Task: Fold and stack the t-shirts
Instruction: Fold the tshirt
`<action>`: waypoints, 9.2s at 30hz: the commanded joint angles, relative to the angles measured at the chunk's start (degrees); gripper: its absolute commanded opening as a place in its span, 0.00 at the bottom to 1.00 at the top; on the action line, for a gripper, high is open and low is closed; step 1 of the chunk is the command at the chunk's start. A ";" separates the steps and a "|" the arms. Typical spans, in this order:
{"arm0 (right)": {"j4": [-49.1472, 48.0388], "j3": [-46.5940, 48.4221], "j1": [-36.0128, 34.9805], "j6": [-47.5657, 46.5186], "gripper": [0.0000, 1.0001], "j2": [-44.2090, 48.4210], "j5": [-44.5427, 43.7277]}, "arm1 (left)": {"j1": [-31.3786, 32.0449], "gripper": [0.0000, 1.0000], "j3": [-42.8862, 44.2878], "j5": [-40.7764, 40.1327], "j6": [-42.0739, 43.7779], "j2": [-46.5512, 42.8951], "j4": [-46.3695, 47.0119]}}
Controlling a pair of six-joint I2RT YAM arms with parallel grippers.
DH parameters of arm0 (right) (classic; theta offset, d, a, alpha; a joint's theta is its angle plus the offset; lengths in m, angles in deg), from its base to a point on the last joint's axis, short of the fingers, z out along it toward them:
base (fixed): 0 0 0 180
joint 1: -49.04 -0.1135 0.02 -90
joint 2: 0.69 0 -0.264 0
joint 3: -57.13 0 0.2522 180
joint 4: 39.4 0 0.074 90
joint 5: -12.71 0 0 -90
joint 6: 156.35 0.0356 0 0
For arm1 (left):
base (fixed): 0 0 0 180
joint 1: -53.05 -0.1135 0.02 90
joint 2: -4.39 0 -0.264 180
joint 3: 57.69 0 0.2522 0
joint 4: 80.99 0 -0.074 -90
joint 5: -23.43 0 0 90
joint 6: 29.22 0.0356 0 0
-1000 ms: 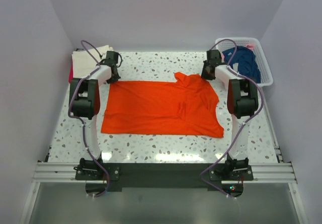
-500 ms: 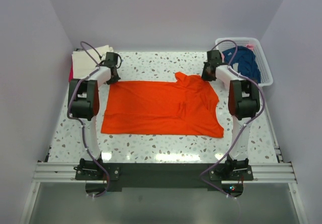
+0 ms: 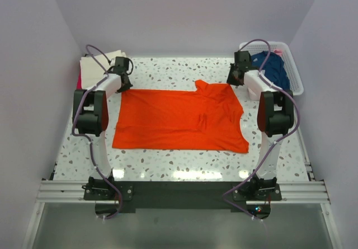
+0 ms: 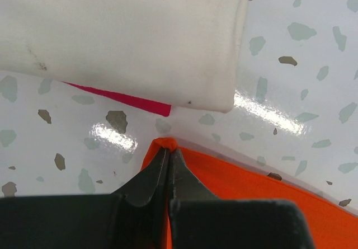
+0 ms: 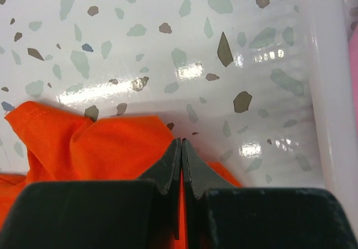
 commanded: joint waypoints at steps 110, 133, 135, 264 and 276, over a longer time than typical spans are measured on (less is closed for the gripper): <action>2.79 -14.49 0.06 4.09 0.00 19.80 -1.45 | -4.64 0.00 -16.67 4.24 -3.72 -19.99 4.18; -0.82 -34.45 0.06 6.29 0.00 35.71 0.39 | -4.64 0.00 -28.80 5.99 -7.23 -29.49 4.17; -0.82 -35.32 0.06 6.20 0.00 36.33 0.48 | -4.64 0.00 -29.33 6.17 -7.32 -29.85 4.18; -5.92 -42.00 -6.35 7.26 0.07 37.73 8.13 | 32.88 0.61 -11.06 39.57 -9.17 0.83 38.98; -5.74 -46.13 -6.35 6.91 0.07 41.96 8.30 | 33.85 0.55 -12.55 40.45 -8.99 -0.75 39.68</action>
